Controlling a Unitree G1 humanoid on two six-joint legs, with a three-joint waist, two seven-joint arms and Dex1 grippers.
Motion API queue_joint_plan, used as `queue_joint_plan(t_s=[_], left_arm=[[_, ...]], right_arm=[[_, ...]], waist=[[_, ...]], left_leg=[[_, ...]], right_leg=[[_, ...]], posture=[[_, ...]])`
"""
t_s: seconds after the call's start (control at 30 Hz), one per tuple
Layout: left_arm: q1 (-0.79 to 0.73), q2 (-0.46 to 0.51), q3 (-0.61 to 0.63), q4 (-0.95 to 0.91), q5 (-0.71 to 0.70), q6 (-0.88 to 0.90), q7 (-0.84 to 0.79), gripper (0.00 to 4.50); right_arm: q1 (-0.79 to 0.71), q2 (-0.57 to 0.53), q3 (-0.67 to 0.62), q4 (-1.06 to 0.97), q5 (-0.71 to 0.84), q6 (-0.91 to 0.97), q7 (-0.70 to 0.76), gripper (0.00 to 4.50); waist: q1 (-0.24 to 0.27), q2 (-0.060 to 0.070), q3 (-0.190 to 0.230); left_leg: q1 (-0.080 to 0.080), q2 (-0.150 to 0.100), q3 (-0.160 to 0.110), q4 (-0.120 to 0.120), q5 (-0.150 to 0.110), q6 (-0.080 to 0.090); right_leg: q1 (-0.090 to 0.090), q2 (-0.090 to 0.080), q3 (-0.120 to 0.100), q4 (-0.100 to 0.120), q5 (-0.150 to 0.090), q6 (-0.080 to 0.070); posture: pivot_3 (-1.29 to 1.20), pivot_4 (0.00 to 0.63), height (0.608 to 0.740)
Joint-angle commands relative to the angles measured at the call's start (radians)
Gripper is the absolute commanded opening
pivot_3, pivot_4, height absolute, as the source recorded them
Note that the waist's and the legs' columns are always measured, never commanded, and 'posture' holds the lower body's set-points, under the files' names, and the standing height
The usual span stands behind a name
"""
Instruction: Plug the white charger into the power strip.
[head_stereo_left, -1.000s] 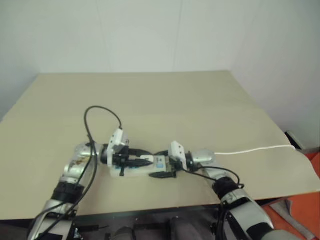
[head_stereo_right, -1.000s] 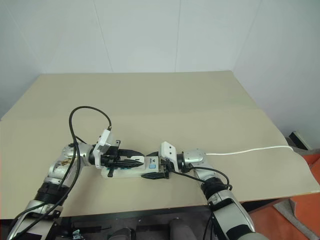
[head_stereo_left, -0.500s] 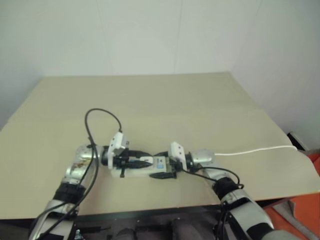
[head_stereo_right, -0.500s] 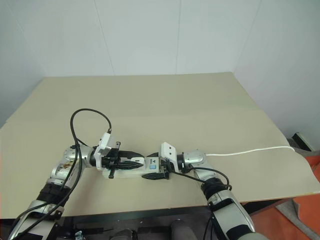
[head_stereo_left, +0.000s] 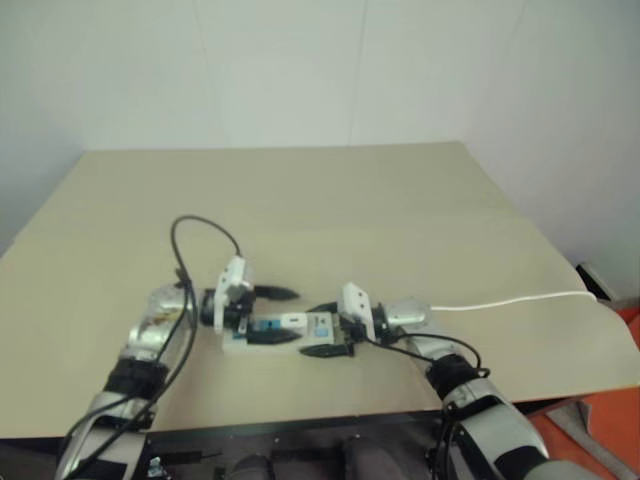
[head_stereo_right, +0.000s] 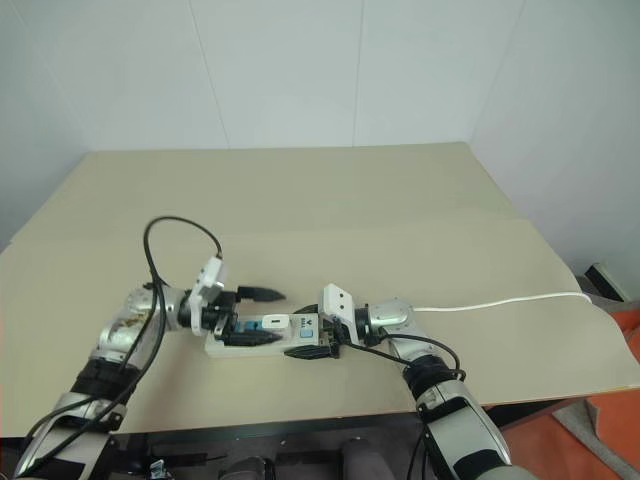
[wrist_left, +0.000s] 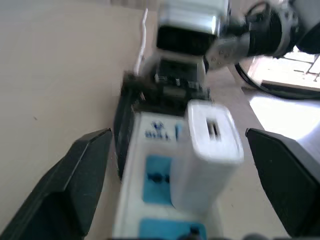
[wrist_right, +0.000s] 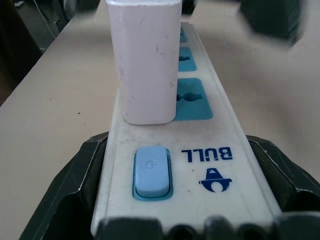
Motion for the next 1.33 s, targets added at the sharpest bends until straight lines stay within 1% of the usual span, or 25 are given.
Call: queue_joint_plan(t_s=[0.03, 0.1, 0.17, 0.27, 0.4, 0.5, 0.63, 0.7, 0.8, 0.93, 1.07, 1.17, 1.33], left_arm=[[-0.106, 0.078, 0.064, -0.086, -0.095, 0.147, -0.04, 4.5], [-0.152, 0.125, 0.072, -0.103, -0.125, 0.213, -0.072, 4.5], [-0.178, 0.158, 0.103, -0.118, -0.148, 0.229, -0.081, 4.5], [-0.179, 0.176, 0.13, -0.131, -0.139, 0.225, -0.05, 4.5], [-0.162, 0.185, 0.161, -0.122, -0.134, 0.22, -0.015, 4.5], [-0.145, 0.201, 0.149, -0.129, -0.117, 0.208, -0.025, 4.5], [-0.118, 0.217, 0.152, -0.132, -0.105, 0.186, -0.029, 4.5], [-0.111, 0.234, 0.151, -0.12, -0.09, 0.169, -0.036, 4.5], [-0.098, 0.272, 0.158, -0.109, -0.073, 0.156, -0.052, 4.5], [-0.047, 0.35, 0.163, -0.111, -0.035, 0.111, -0.084, 4.5], [0.015, 0.43, 0.189, -0.108, -0.027, 0.085, -0.119, 4.5], [0.053, 0.454, 0.216, -0.121, -0.042, 0.083, -0.119, 4.5], [0.098, 0.458, 0.238, -0.16, -0.055, 0.092, -0.115, 4.5]], right_arm=[[0.031, -0.008, 0.027, 0.03, -0.049, 0.032, -0.005, 4.38], [0.036, -0.007, 0.024, 0.015, -0.041, 0.05, -0.004, 4.45], [0.054, -0.012, 0.014, -0.042, -0.028, 0.07, -0.012, 4.45], [0.095, -0.041, 0.0, -0.158, -0.008, 0.113, -0.016, 4.45], [0.162, -0.104, -0.045, -0.335, 0.02, 0.166, -0.058, 4.45], [0.21, -0.173, -0.082, -0.46, 0.05, 0.193, -0.063, 4.45], [0.261, -0.298, -0.151, -0.608, 0.095, 0.242, -0.059, 4.45], [0.275, -0.351, -0.187, -0.65, 0.12, 0.266, -0.057, 4.45], [0.304, -0.428, -0.241, -0.703, 0.149, 0.286, -0.052, 4.45], [0.361, -0.515, -0.313, -0.769, 0.184, 0.305, -0.055, 4.45], [0.431, -0.585, -0.393, -0.819, 0.214, 0.318, -0.064, 4.45], [0.467, -0.625, -0.445, -0.831, 0.231, 0.323, -0.066, 4.45], [0.485, -0.649, -0.475, -0.826, 0.244, 0.326, -0.073, 4.45]], waist=[[-0.002, -0.001, 0.0], [-0.003, -0.001, 0.0], [-0.005, -0.001, 0.0], [0.0, 0.0, 0.001], [0.022, 0.001, 0.003], [0.041, 0.001, 0.006], [0.053, 0.003, 0.013], [0.058, 0.002, 0.015], [0.057, 0.002, 0.017], [0.057, 0.002, 0.018], [0.058, 0.001, 0.021], [0.064, 0.001, 0.021], [0.065, 0.001, 0.021]], left_leg=[[0.0, 0.0, 0.0, 0.0, 0.0, 0.0], [0.0, 0.0, -0.001, 0.0, 0.0, 0.0], [-0.001, 0.0, -0.002, 0.0, 0.0, 0.0], [-0.002, 0.0, -0.002, -0.001, 0.0, 0.0], [-0.008, 0.0, -0.003, -0.001, 0.0, 0.0], [-0.015, -0.001, -0.003, -0.001, 0.0, 0.0], [-0.02, -0.002, -0.003, 0.0, 0.0, 0.0], [-0.024, -0.002, -0.003, 0.001, 0.0, 0.0], [-0.025, -0.002, -0.003, 0.001, 0.0, 0.0], [-0.024, -0.001, -0.003, 0.0, 0.0, 0.0], [-0.025, -0.001, -0.002, 0.001, 0.0, 0.0], [-0.025, -0.001, -0.001, 0.001, 0.0, 0.0], [-0.024, -0.001, -0.001, 0.002, 0.0, 0.0]], right_leg=[[0.0, 0.0, 0.0, 0.0, 0.0, 0.0], [0.0, 0.001, 0.0, -0.001, 0.0, 0.0], [0.0, 0.001, 0.0, -0.001, 0.0, -0.001], [-0.001, 0.001, -0.001, -0.003, -0.001, -0.001], [-0.004, 0.0, -0.003, -0.007, -0.002, -0.001], [-0.007, -0.001, -0.004, -0.011, -0.001, 0.0], [-0.011, -0.003, -0.003, -0.012, 0.0, 0.001], [-0.015, -0.003, -0.003, -0.012, 0.0, 0.002], [-0.017, -0.002, -0.003, -0.011, 0.0, 0.002], [-0.017, -0.001, -0.003, -0.011, 0.0, 0.002], [-0.017, -0.001, -0.002, -0.011, 0.0, 0.002], [-0.017, -0.002, -0.002, -0.011, 0.0, 0.002], [-0.017, -0.002, -0.002, -0.01, 0.001, 0.002]], posture=[[0.0, 0.15, 0.74], [0.0, 0.15, 0.74], [0.0, 0.15, 0.74], [0.0, 0.15, 0.74], [0.0, 0.15, 0.74], [0.0, 0.15, 0.74], [0.0, 0.15, 0.74], [0.0, 0.15, 0.74], [0.0, 0.15, 0.74], [0.0, 0.15, 0.74], [0.0, 0.15, 0.74], [0.0, 0.15, 0.74], [0.0, 0.15, 0.74]])
